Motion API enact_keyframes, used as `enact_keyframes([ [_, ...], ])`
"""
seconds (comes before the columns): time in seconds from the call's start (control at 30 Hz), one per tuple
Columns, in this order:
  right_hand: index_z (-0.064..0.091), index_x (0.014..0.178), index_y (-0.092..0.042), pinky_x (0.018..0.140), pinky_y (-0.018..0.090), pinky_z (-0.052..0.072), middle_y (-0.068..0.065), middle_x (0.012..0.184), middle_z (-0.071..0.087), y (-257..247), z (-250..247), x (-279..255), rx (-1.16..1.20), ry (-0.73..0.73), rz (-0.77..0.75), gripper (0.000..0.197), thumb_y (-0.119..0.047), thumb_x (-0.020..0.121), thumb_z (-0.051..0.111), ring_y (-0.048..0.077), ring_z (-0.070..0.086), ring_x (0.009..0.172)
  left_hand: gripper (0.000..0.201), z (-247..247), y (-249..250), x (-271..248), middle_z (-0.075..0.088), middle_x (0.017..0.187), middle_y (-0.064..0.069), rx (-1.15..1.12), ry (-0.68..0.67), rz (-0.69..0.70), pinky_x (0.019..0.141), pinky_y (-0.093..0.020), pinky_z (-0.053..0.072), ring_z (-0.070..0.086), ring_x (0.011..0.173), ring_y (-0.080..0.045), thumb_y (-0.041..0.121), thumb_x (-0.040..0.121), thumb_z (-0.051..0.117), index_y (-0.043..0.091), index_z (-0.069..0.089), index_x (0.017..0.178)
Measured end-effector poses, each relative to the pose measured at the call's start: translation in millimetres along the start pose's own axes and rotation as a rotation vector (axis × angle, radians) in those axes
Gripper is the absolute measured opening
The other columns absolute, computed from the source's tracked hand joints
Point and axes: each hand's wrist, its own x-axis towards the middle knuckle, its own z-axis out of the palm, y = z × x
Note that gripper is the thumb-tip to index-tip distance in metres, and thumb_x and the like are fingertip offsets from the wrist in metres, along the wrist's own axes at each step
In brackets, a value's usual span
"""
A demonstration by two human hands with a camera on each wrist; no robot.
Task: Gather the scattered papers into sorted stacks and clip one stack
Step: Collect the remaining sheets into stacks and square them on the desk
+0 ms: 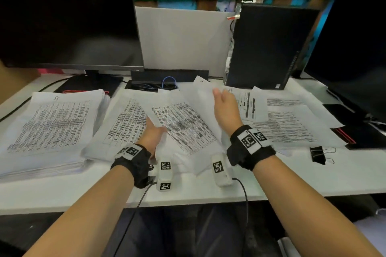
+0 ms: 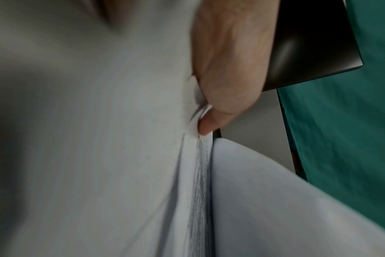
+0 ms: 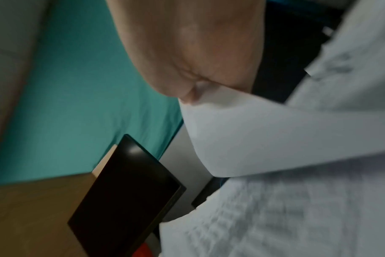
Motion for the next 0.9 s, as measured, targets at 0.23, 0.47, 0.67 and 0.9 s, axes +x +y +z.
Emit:
enact_keyframes([
  [0.23,0.065,0.124,-0.008,0.087,0.025,0.046,0.001,0.115,0.066,-31.1,-25.3,-12.1,-0.429,-0.291,-0.697,0.031,-0.005,0.099,0.047,0.014,0.056,0.094,0.032,0.2,-3.8,1.0,0.057,0.098,-0.010,0.061,0.045,-0.012,0.062,-0.034,0.049,0.058,0.083,-0.026,0.024,0.102,0.037,0.015,0.038,0.133],
  [0.47,0.057,0.132,-0.036,0.082,0.023,0.054,-0.010,0.131,0.062,10.2,-29.3,-41.8,-0.476,-0.771,-0.432,0.037,-0.017,0.103,0.045,0.009,0.065,0.091,0.037,4.3,0.2,4.3,0.064,0.084,-0.016,-0.071,0.055,-0.107,0.061,-0.027,0.055,0.062,0.072,-0.025,0.031,0.103,0.033,0.008,0.057,0.086],
  [0.67,0.036,0.142,-0.054,0.114,0.033,0.030,-0.016,0.154,0.035,30.6,-47.5,-25.8,-0.213,-0.949,-0.125,0.064,-0.066,0.082,0.055,0.006,0.036,0.139,0.054,7.2,-2.0,8.0,0.070,0.112,-0.011,-0.199,-0.040,-0.080,0.092,-0.045,0.051,0.067,0.103,-0.030,0.053,0.087,0.056,0.012,0.061,0.122],
  [0.9,0.035,0.147,-0.010,0.105,0.050,0.044,0.017,0.144,0.047,123.6,-101.8,93.9,-0.350,0.079,0.698,0.092,-0.038,0.069,0.075,0.039,0.051,0.124,0.027,5.9,-6.2,9.6,0.067,0.107,-0.019,-0.041,-0.053,-0.031,0.086,-0.053,0.053,0.066,0.097,-0.038,-0.002,0.085,0.062,0.010,0.059,0.109],
])
